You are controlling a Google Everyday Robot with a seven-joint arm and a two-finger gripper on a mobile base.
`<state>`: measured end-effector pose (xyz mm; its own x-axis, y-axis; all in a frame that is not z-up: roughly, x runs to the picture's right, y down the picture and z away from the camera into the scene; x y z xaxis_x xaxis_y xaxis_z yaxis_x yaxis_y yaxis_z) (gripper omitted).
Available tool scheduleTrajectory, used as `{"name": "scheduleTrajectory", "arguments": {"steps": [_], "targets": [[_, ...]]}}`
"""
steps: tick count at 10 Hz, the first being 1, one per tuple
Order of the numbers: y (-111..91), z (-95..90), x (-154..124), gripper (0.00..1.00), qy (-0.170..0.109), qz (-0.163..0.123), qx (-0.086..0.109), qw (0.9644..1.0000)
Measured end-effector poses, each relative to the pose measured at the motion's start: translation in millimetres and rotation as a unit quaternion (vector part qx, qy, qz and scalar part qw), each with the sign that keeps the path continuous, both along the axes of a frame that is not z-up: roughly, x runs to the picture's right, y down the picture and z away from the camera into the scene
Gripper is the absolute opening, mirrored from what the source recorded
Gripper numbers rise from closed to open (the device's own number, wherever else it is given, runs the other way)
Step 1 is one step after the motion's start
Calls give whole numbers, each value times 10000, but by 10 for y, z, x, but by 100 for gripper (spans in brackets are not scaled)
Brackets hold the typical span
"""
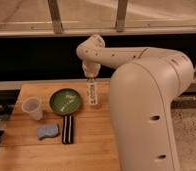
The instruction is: Stand the bottle upright
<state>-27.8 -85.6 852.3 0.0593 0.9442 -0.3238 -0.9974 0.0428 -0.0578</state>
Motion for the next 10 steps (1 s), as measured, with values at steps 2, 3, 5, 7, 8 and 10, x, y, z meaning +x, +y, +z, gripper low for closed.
{"name": "scheduleTrajectory", "arguments": {"steps": [2,3,5,7,8,10], "targets": [[-48,35,10,0,-24,4,42,10000],[-75,54,-6,0,-49,1,65,10000],[-126,93,-30,0,-104,-16,139,9998],[-183,130,-29,0,-125,-60,266,9995],[-216,135,-40,0,-148,-93,343,9993],[-280,168,-42,0,-213,-113,504,9984]]}}
